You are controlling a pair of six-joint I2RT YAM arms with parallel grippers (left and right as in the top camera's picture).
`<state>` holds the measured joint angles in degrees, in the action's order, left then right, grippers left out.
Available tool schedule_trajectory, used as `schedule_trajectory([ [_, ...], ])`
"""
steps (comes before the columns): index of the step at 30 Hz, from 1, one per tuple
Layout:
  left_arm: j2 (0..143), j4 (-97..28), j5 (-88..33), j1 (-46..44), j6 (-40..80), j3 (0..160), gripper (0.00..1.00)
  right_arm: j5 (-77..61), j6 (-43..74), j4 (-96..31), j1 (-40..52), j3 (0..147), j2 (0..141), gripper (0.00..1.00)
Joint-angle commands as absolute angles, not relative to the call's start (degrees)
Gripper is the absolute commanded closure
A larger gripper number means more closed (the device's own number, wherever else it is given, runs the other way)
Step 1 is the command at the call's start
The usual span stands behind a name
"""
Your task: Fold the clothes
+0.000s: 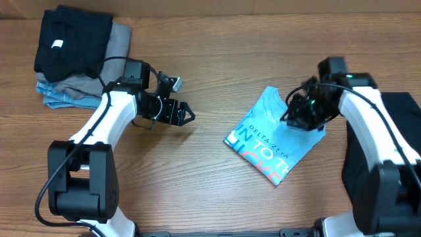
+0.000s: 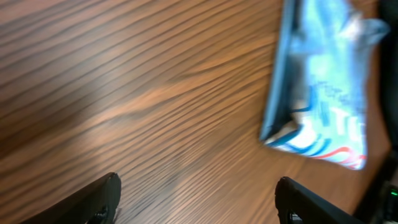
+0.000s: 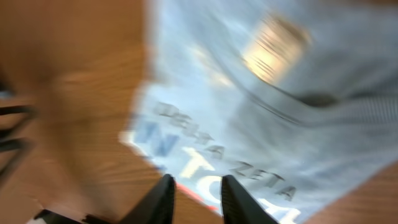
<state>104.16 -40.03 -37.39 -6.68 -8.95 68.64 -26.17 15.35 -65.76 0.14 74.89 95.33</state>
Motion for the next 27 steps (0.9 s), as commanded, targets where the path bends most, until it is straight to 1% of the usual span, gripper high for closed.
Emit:
schedule_trajectory([
  [1,104.2,-38.9,-42.8,-11.0,-8.1,69.7,0.18,-30.1,15.3,-65.5,0.3,76.7,93.2,0.66],
  [3,104.3,-37.8,-41.1,-14.0,-7.5,69.7,0.18,-30.0,16.2,-65.6,0.3,76.6,93.4,0.66],
  [5,104.7,-36.2,-38.3,-17.5,-5.5,69.7,0.28,-30.1,17.4,-65.5,0.1,76.6,93.4,0.66],
  [9,106.0,-31.3,-35.4,-24.3,-3.6,69.7,0.58,-30.1,20.1,-64.6,-0.9,76.6,93.4,0.7],
  [11,106.9,-27.3,-32.6,-26.8,0.1,69.7,0.86,-30.1,20.9,-64.1,-1.8,76.6,93.4,0.71],
  [12,107.5,-24.8,-32.5,-27.7,2.0,69.7,0.91,-30.1,21.4,-64.2,-2.2,76.6,93.4,0.73],
  [15,109.9,-19.2,-33.3,-29.7,6.3,69.7,0.91,-30.1,21.5,-64.2,-3.1,76.6,93.4,0.74],
  [20,116.0,-15.2,-35.9,-31.6,9.5,69.7,0.91,-30.1,21.5,-64.4,-3.2,76.6,93.4,0.74],
  [22,118.3,-16.0,-35.5,-31.9,11.7,69.7,0.96,-30.1,21.5,-64.4,-3.2,76.6,93.4,0.74],
  [27,119.4,-24.3,-32.8,-30.4,19.8,69.8,0.96,-30.1,21.5,-64.9,-3.2,76.6,93.4,0.75],
])
